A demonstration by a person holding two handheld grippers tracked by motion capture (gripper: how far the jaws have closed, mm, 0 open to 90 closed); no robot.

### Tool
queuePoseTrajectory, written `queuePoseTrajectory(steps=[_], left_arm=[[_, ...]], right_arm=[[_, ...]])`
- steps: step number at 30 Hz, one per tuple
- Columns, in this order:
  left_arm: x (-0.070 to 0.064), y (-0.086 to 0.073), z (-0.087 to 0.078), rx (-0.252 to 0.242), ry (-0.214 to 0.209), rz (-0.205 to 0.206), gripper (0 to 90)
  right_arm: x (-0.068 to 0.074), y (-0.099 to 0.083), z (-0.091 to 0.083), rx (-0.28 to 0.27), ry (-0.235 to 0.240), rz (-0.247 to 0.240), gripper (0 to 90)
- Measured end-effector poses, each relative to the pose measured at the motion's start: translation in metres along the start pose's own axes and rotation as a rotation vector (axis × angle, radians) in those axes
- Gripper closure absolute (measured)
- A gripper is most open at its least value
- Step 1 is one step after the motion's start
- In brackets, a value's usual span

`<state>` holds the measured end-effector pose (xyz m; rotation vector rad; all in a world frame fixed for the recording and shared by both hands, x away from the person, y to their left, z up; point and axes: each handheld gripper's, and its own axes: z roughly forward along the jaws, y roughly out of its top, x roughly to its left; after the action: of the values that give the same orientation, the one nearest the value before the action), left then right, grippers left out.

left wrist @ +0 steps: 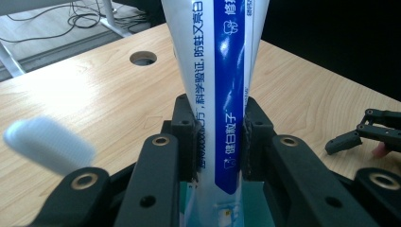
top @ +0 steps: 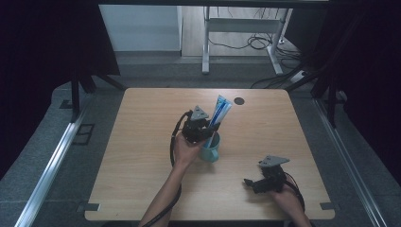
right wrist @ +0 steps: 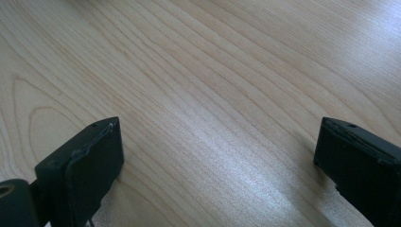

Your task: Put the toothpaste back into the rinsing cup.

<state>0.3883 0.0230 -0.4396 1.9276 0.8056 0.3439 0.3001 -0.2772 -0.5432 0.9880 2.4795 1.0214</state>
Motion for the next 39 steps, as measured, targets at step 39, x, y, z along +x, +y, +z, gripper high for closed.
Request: queuePoseTrajectory(steps=[39], left_arm=[[-0.005, -0.026, 0.007, 0.05, 0.039, 0.015, 70.2]], right_arm=[[0.0, 0.0, 0.0, 0.0, 0.0, -0.001, 2.0]])
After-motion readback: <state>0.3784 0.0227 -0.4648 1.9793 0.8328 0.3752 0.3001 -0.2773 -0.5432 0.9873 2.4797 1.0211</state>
